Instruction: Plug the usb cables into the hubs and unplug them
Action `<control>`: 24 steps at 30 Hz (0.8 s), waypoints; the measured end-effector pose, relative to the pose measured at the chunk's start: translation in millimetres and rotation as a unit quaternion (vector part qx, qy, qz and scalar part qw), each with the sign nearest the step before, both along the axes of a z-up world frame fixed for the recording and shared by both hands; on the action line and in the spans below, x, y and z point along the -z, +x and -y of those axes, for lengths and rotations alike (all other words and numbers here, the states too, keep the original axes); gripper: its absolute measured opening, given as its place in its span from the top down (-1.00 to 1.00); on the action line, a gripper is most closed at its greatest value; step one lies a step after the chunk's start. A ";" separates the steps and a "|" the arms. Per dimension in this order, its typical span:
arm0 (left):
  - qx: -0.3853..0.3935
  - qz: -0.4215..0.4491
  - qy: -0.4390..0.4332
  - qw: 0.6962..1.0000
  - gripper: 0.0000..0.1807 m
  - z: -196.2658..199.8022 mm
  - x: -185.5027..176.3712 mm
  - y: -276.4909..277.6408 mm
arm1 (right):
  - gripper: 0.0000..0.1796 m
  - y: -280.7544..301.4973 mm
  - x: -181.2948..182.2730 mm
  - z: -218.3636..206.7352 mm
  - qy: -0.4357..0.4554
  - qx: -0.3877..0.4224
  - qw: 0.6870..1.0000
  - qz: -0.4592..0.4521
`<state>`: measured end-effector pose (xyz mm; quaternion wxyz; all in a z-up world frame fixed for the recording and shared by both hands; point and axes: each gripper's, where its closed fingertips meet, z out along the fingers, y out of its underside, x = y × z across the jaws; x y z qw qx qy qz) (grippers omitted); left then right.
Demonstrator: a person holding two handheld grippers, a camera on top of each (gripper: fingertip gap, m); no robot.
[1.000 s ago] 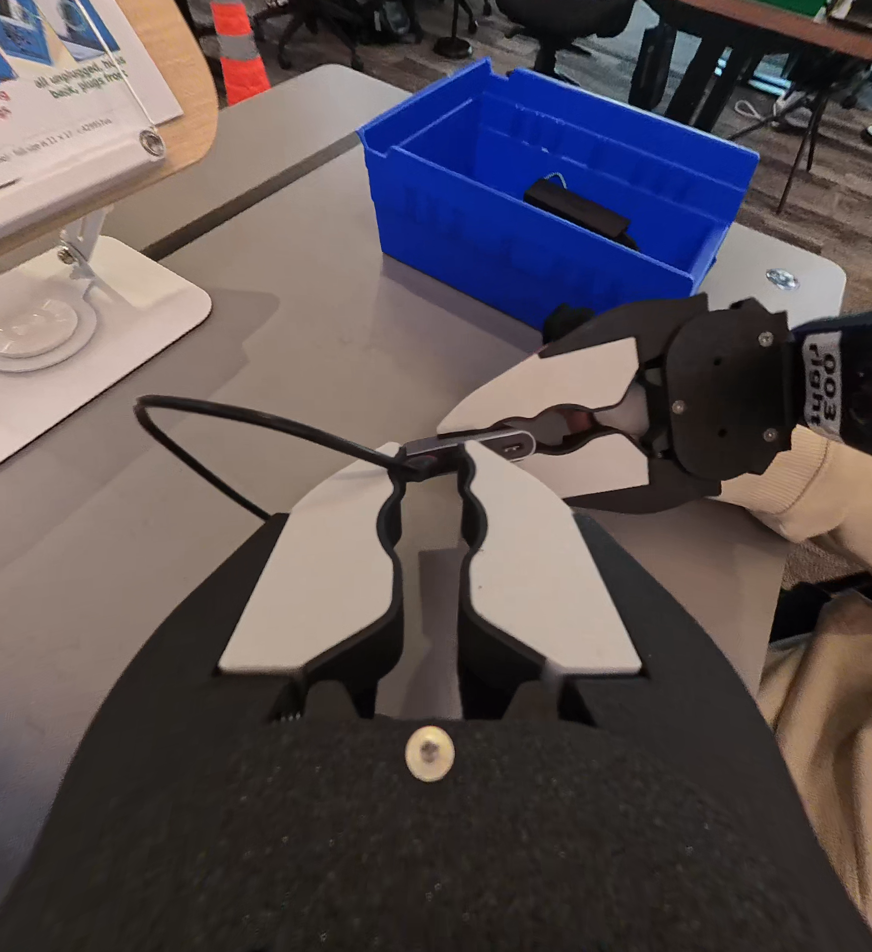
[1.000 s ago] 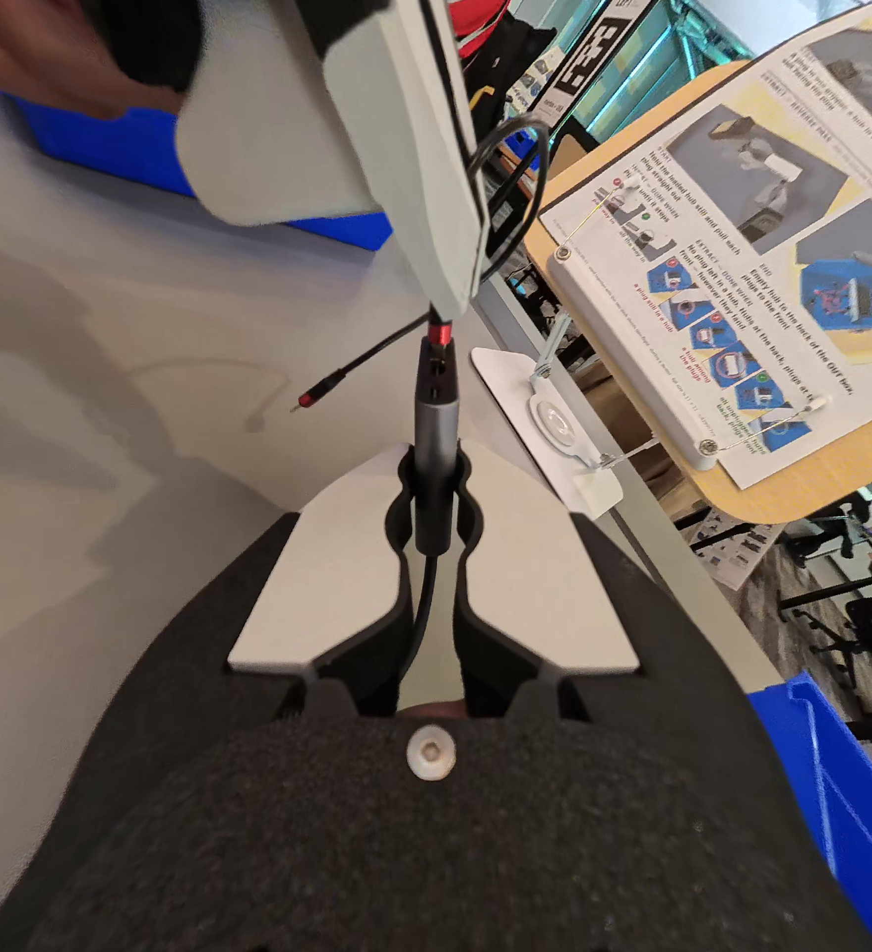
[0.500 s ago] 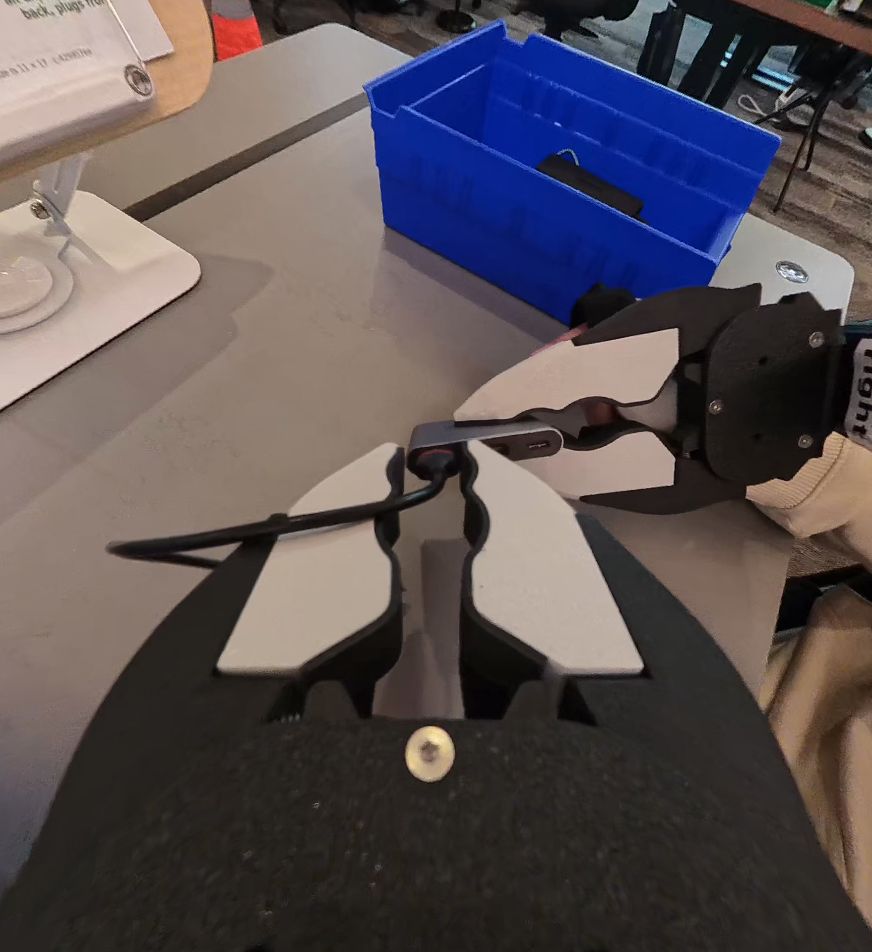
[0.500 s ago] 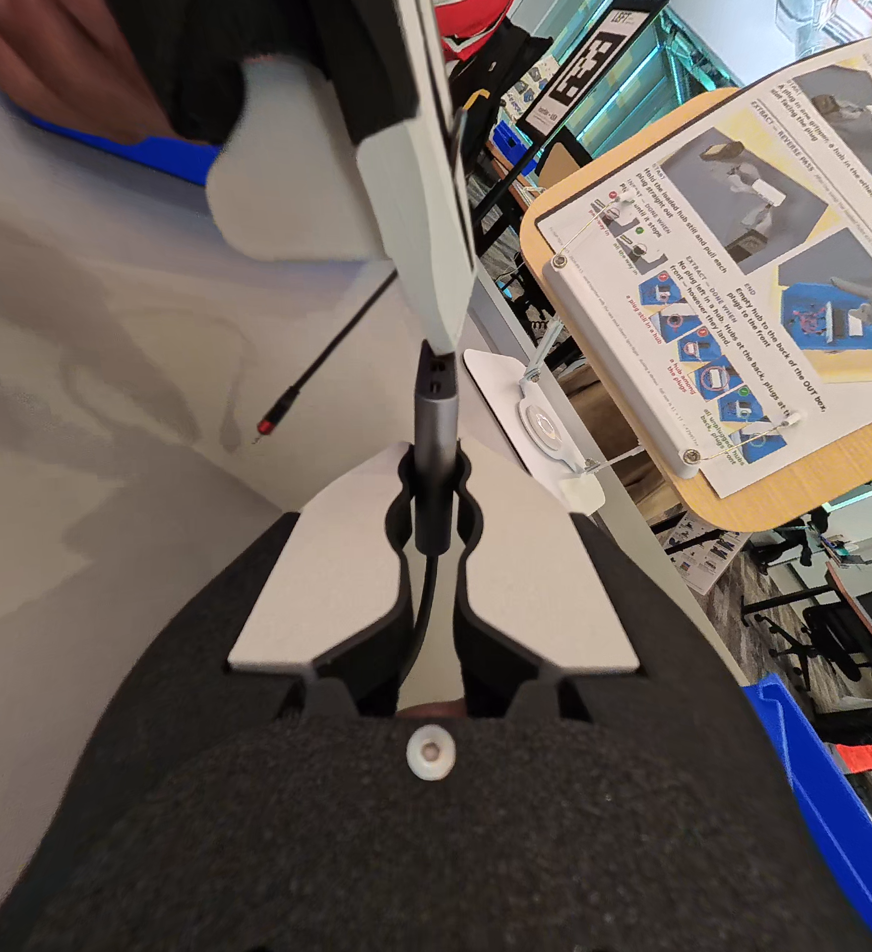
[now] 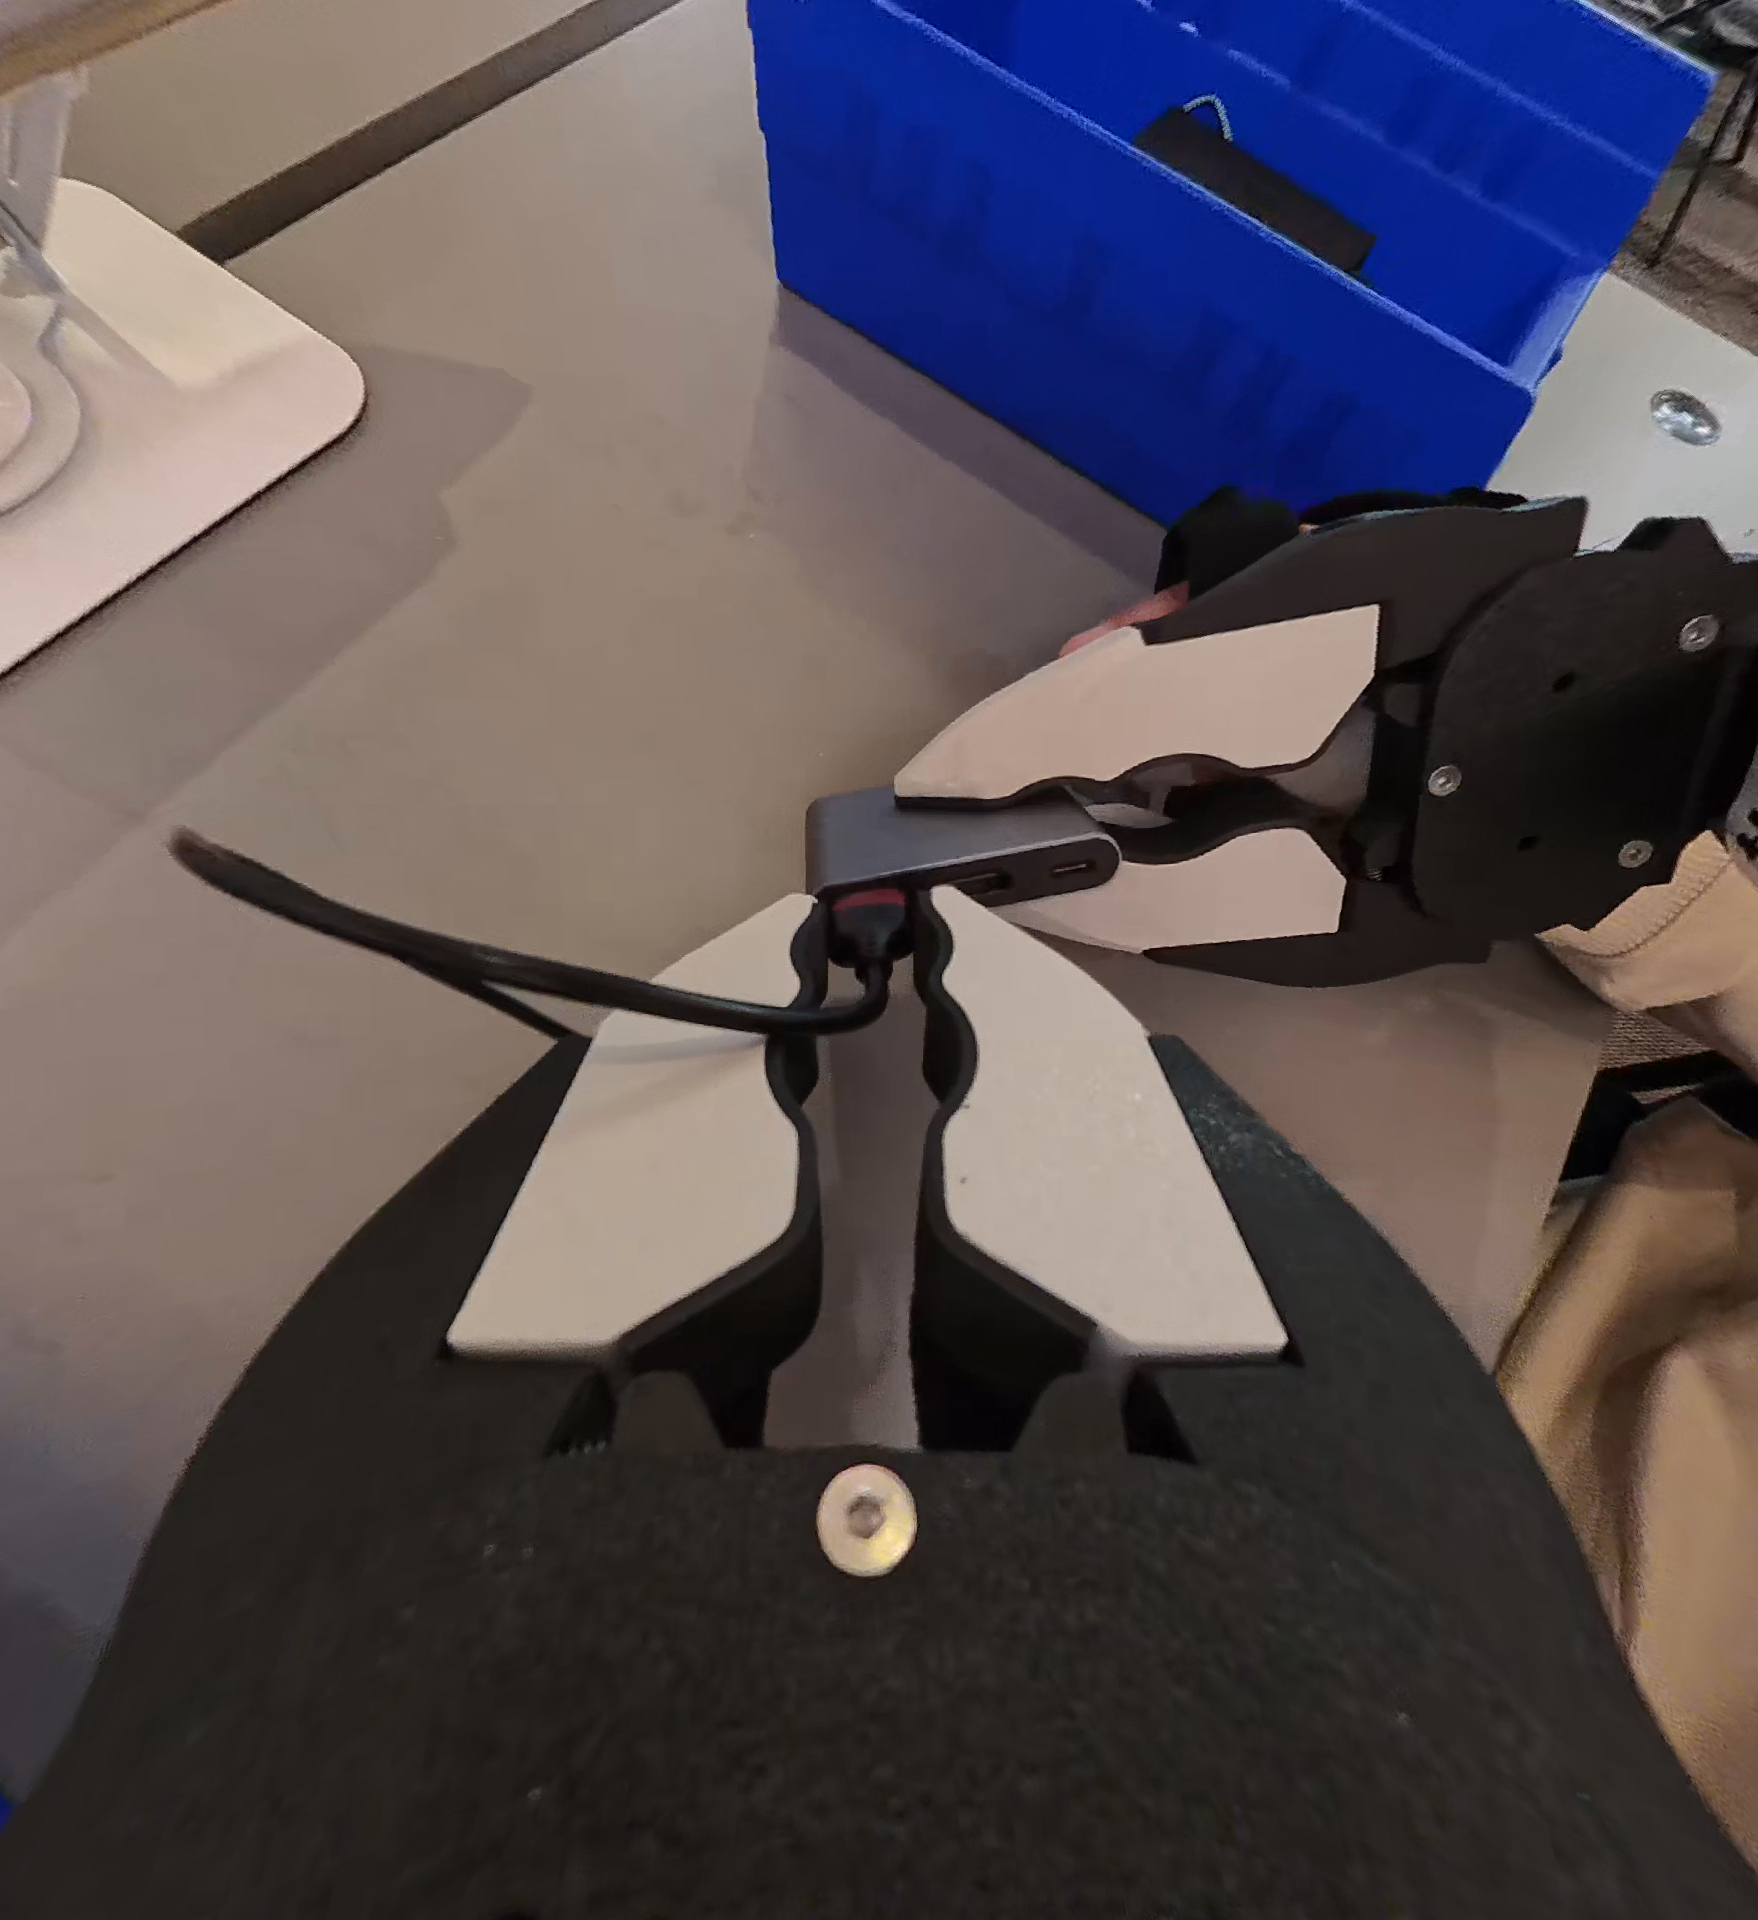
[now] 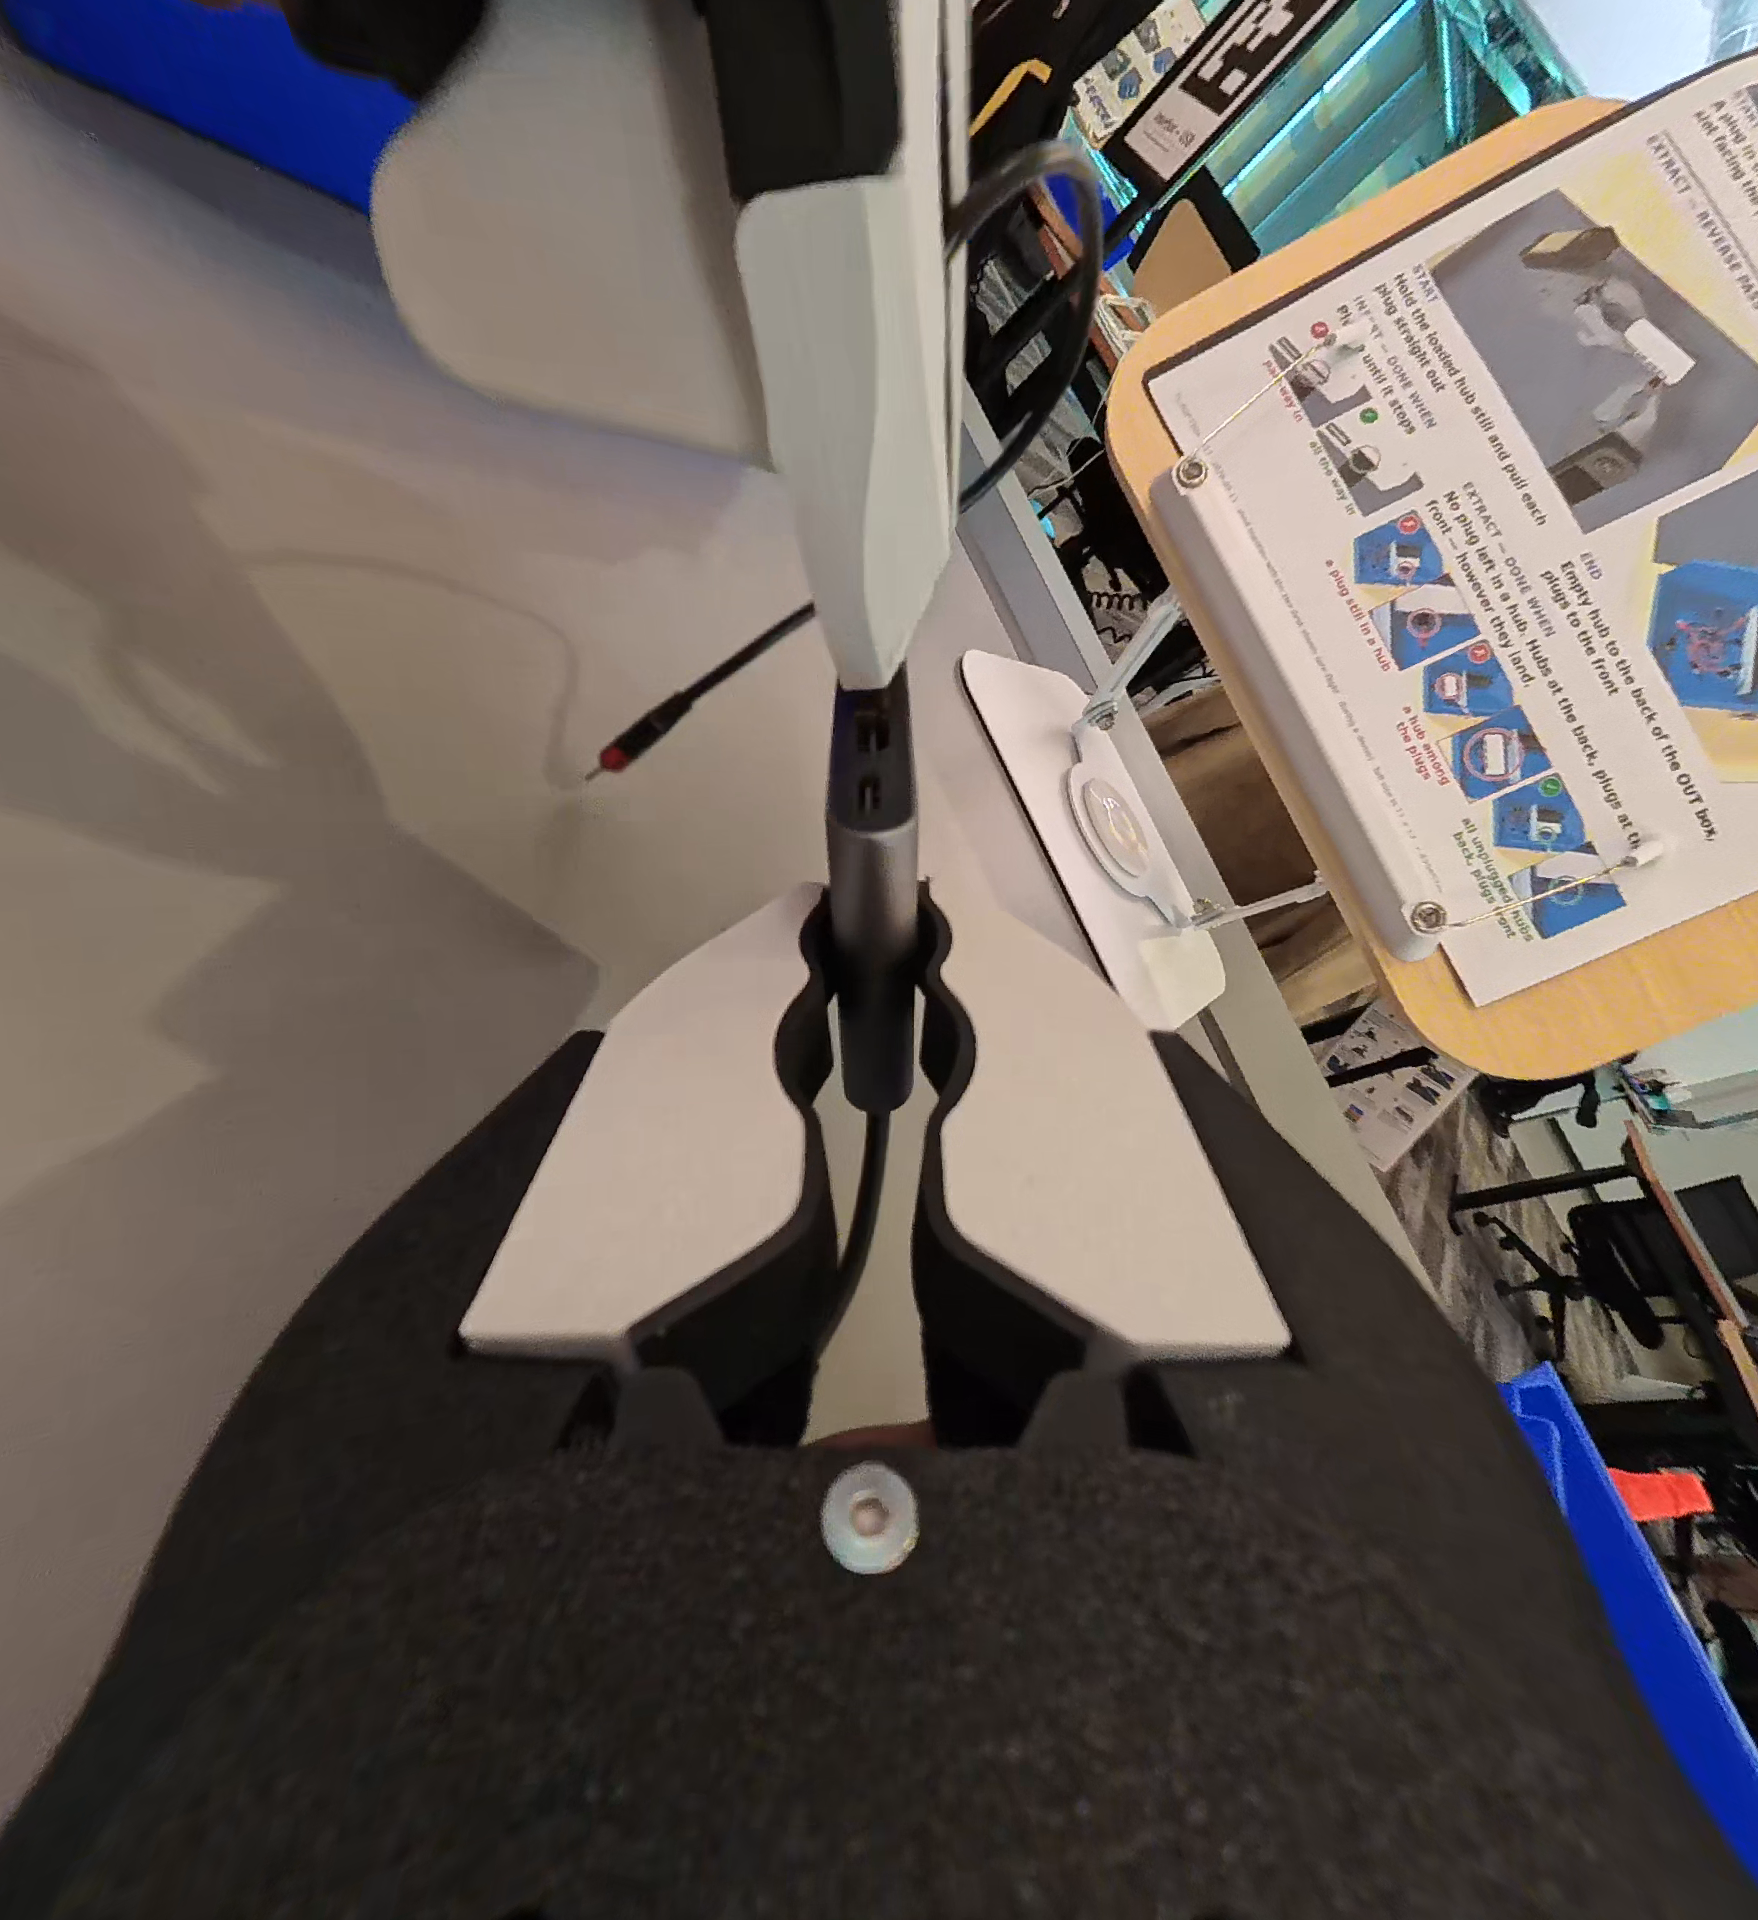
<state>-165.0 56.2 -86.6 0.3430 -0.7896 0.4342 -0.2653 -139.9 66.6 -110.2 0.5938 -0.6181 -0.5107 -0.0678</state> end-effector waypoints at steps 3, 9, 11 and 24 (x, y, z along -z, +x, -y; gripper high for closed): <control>-0.007 -0.010 0.017 1.000 0.84 0.0 -2.9 0.9 | 0.86 1.2 -1.7 -1.3 -0.002 0.004 1.000 -0.004; -0.029 -0.036 0.040 0.998 0.84 -1.0 -1.1 1.3 | 0.85 3.0 2.0 -6.7 -0.012 0.027 1.000 0.008; -0.035 -0.049 0.057 0.997 0.84 -0.1 -1.7 1.9 | 0.85 3.3 4.4 -8.2 -0.017 0.032 0.999 0.009; 0.035 0.092 -0.057 0.994 0.84 3.4 -26.3 0.0 | 0.74 -2.2 -44.8 34.6 0.106 -0.106 0.983 -0.109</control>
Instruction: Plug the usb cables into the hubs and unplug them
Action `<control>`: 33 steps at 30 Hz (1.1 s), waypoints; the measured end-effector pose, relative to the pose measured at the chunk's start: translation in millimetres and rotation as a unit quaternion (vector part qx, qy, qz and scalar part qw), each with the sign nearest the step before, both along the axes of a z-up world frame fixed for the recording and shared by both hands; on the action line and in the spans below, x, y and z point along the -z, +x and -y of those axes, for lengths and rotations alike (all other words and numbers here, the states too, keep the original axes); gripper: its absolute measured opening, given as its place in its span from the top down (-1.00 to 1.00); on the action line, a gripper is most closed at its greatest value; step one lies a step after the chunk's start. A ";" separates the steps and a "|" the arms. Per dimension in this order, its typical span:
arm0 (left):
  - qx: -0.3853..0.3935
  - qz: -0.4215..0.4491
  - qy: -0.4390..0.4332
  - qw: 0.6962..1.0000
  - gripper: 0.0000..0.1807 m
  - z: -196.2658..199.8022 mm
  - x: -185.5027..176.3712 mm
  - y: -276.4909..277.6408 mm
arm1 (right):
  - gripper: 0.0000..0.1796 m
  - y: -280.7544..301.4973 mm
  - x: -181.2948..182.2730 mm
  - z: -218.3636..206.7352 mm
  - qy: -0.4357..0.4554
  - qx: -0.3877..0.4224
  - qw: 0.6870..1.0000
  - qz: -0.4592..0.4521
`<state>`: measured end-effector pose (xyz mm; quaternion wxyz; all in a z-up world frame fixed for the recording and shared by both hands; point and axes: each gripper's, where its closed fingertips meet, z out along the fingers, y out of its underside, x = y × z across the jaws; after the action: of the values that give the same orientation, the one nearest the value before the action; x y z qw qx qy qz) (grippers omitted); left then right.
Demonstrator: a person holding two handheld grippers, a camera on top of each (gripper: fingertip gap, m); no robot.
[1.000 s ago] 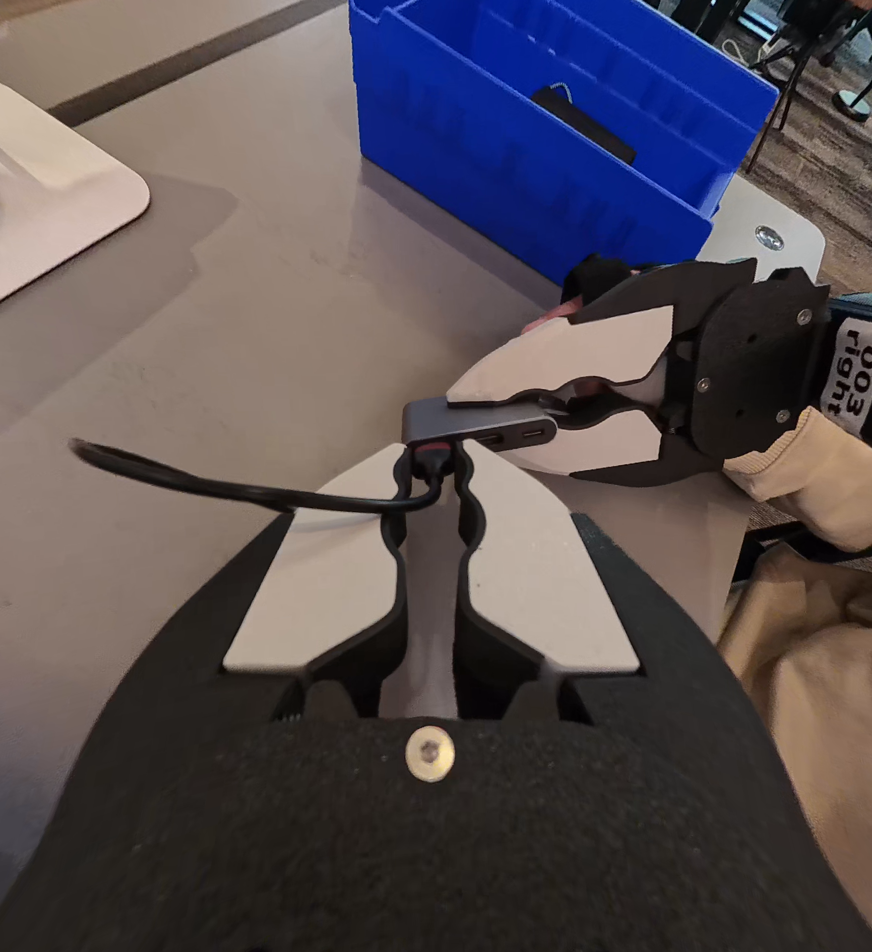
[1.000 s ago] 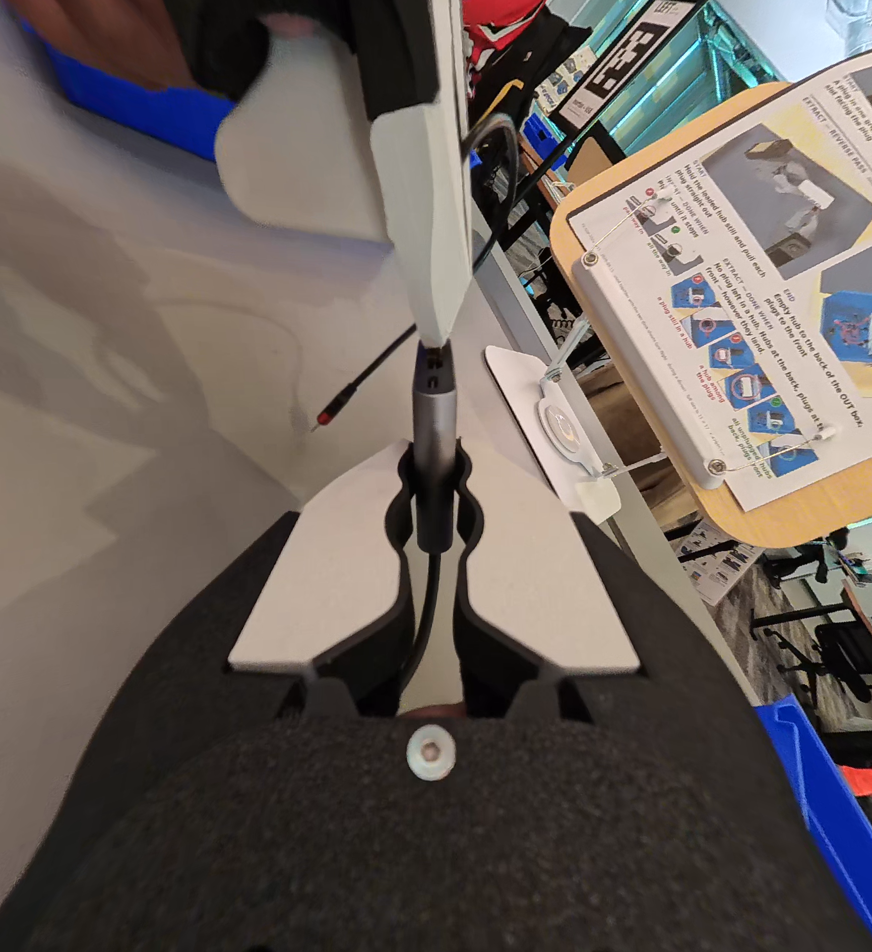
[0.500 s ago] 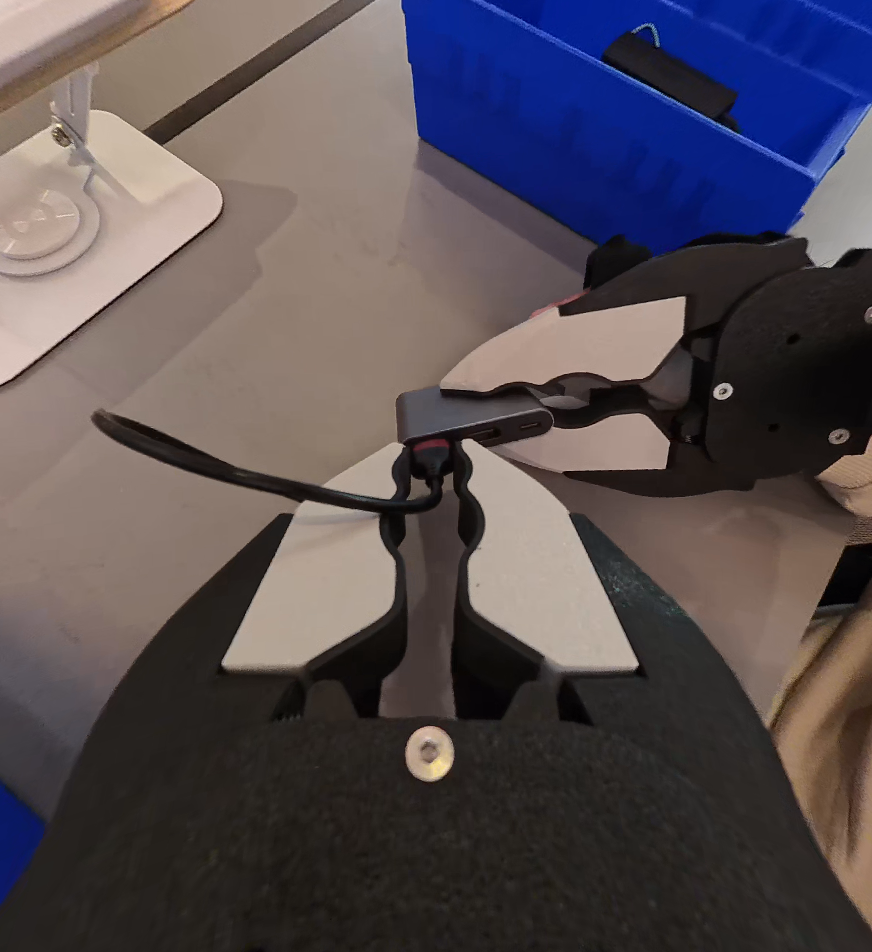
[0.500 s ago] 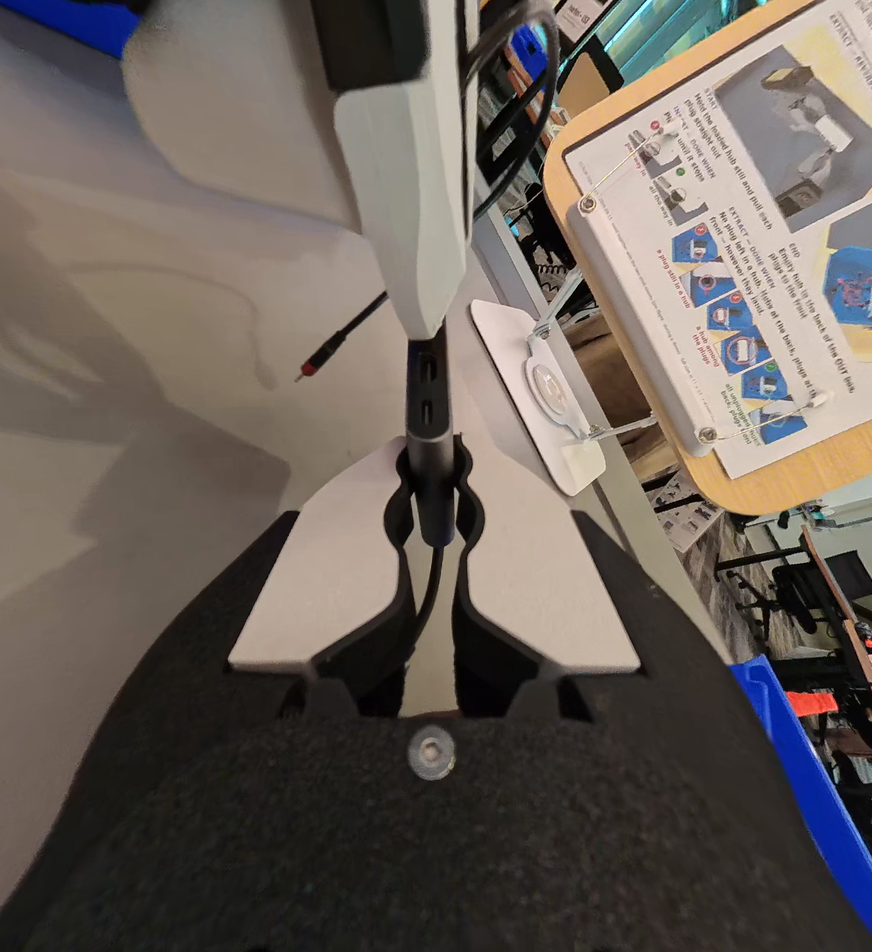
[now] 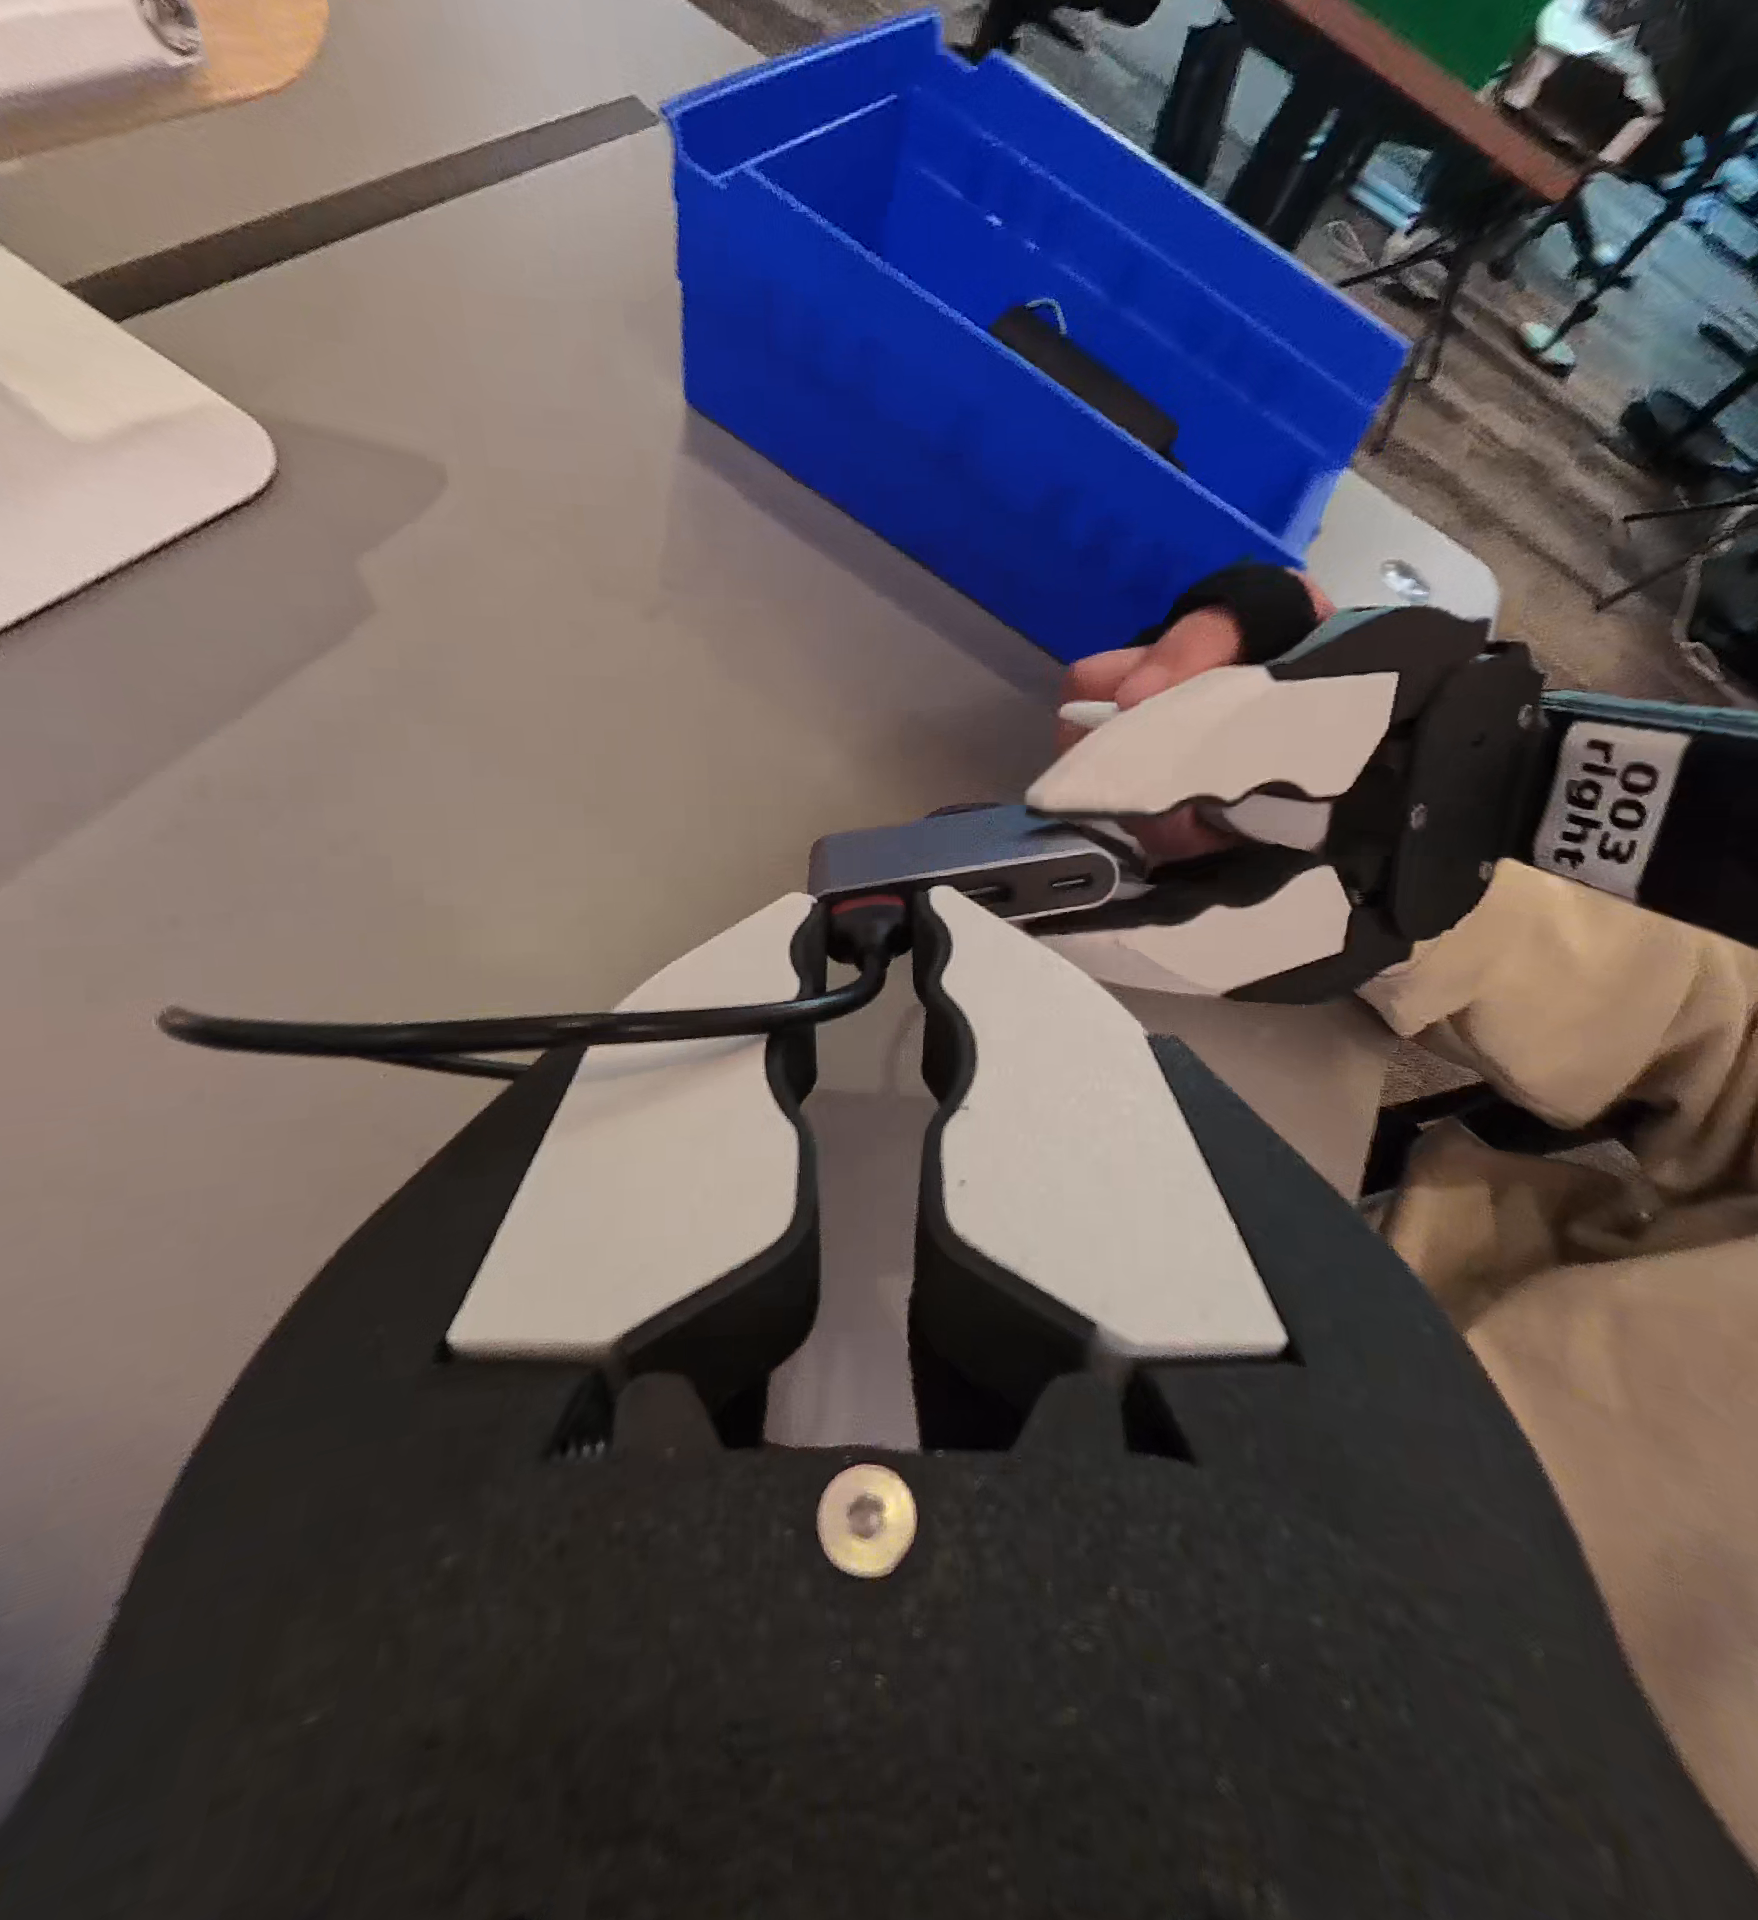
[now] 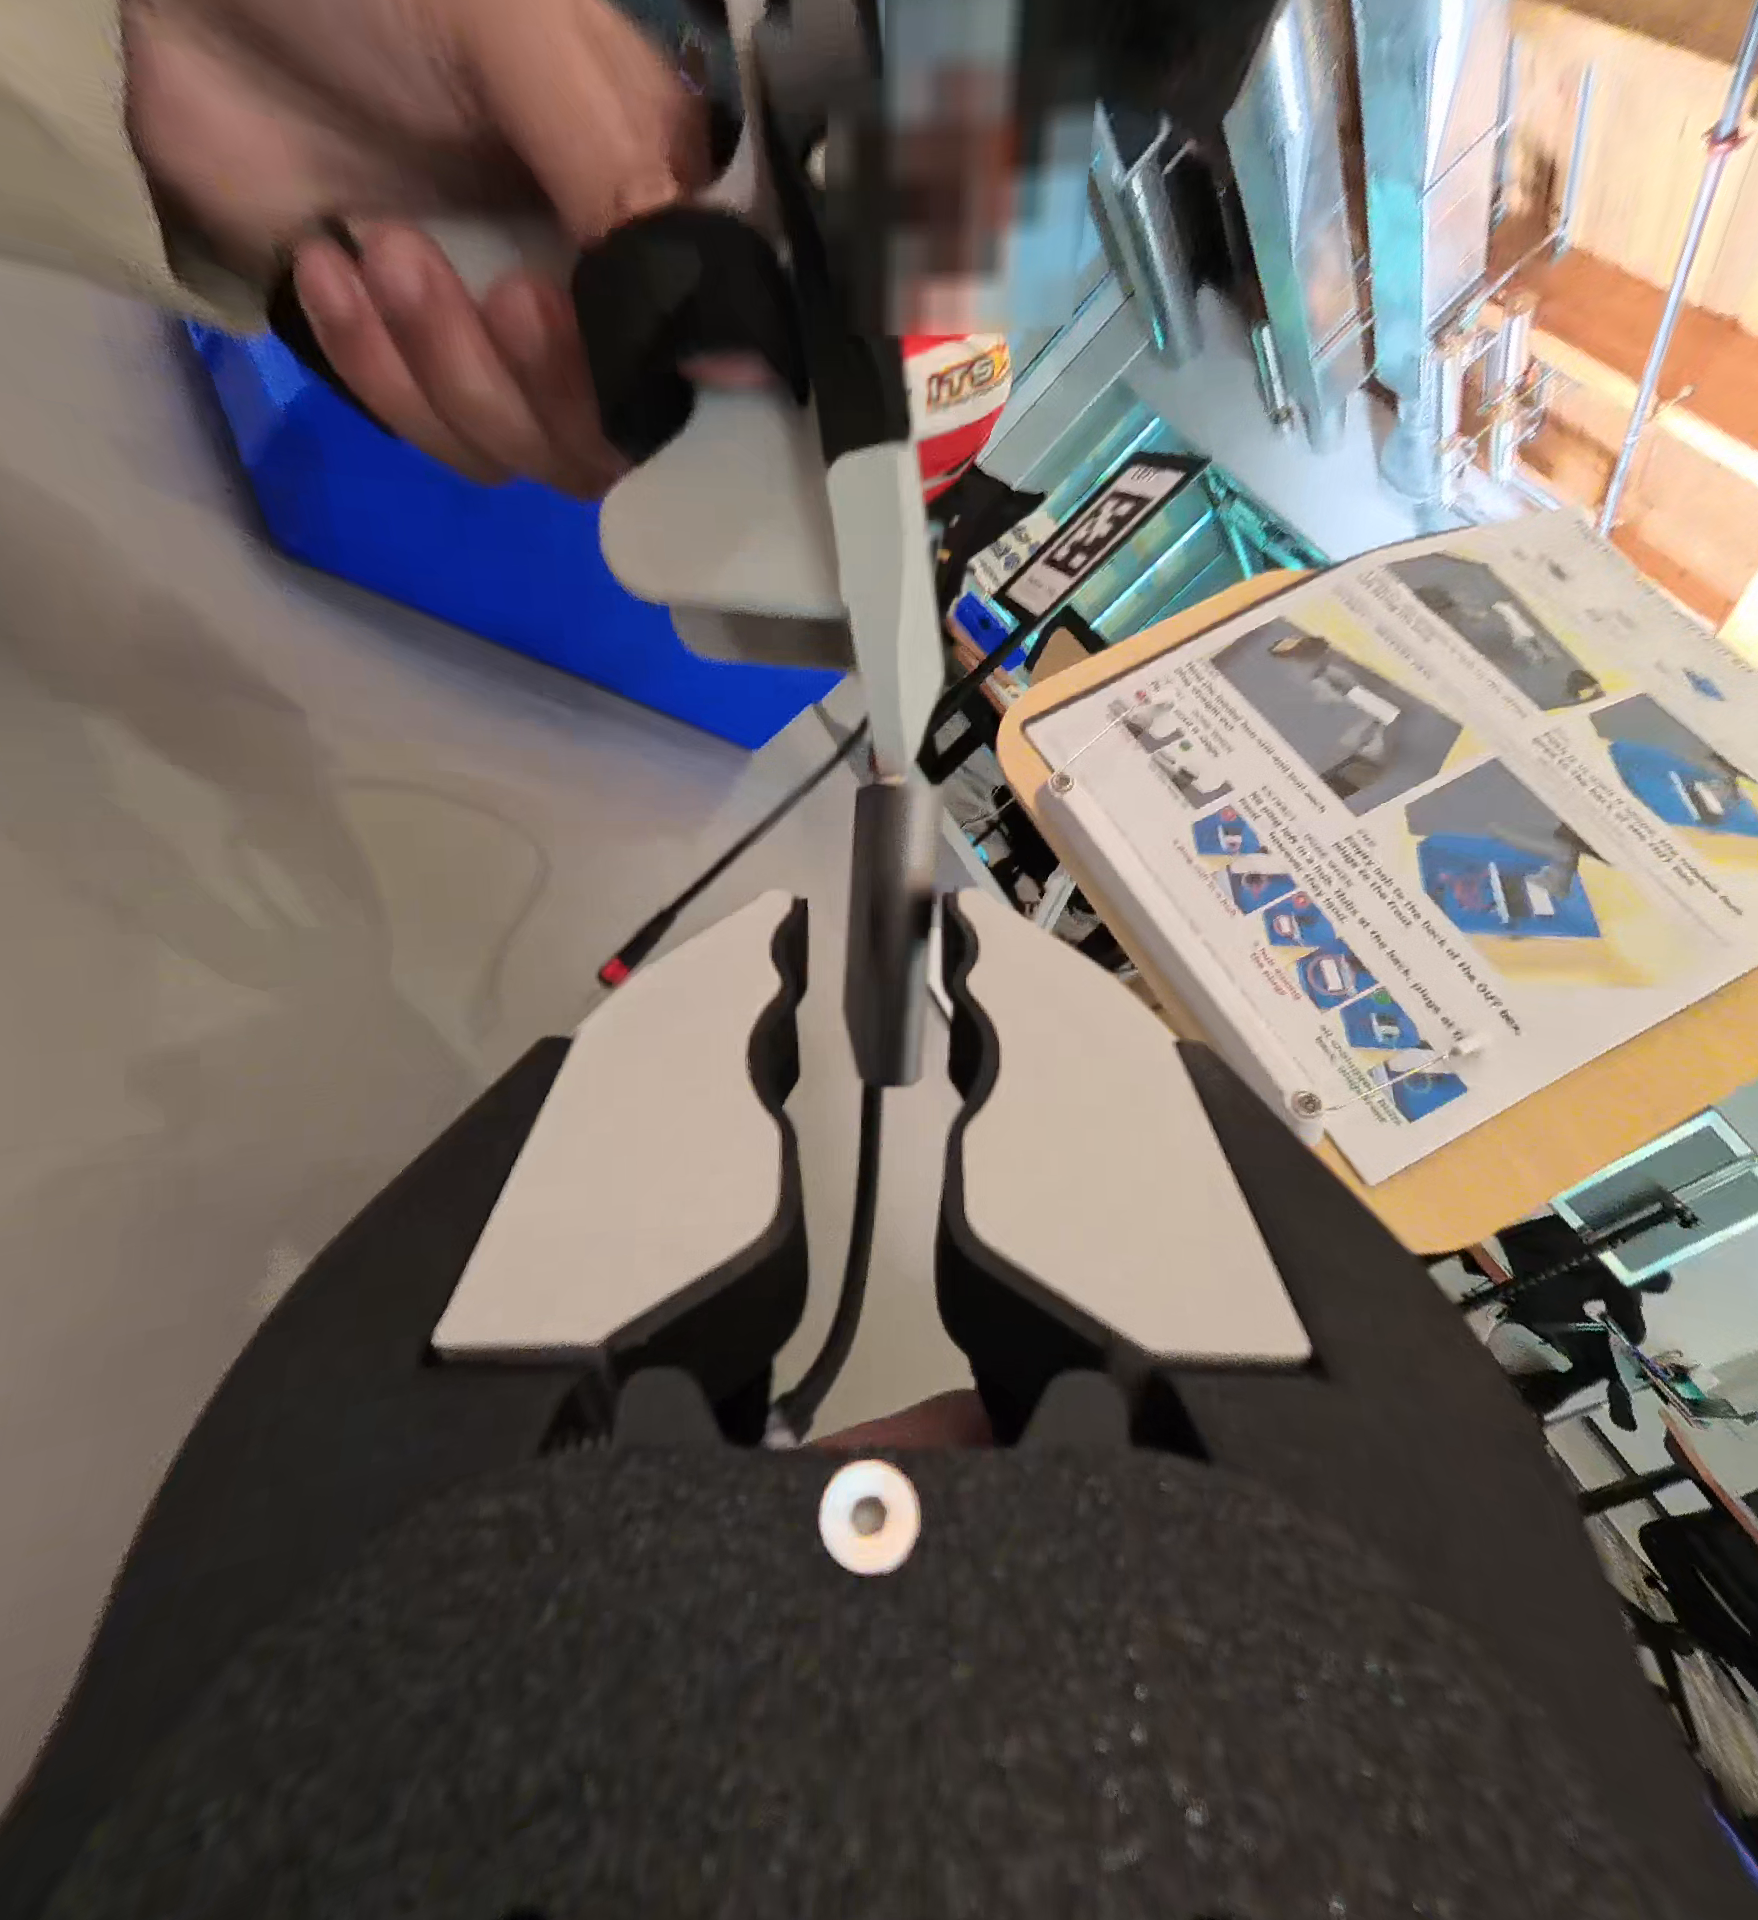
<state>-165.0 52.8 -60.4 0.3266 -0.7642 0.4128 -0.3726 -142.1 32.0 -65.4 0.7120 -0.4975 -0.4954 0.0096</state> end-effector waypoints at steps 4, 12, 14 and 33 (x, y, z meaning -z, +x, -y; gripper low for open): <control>0.036 0.019 -0.031 0.999 0.84 9.1 10.4 5.5 | 0.70 -2.7 10.9 -9.2 -0.024 0.012 0.999 0.020; 0.034 -0.015 -0.004 0.999 0.80 11.0 21.2 6.8 | 0.86 -1.4 19.1 -11.0 -0.040 0.023 0.997 0.054; 0.031 -0.026 0.000 0.999 0.62 11.0 23.1 2.0 | 0.87 -0.9 22.1 -11.1 -0.036 0.027 0.997 0.067; 0.079 -0.138 0.158 0.975 0.57 22.8 -11.2 -17.4 | 0.86 -1.3 24.7 -8.4 0.019 0.043 0.993 0.109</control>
<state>-182.4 30.0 -49.2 0.3527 -0.7116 0.5669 -0.2186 -143.4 40.4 -90.1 0.6630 -0.5030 -0.5480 -0.0844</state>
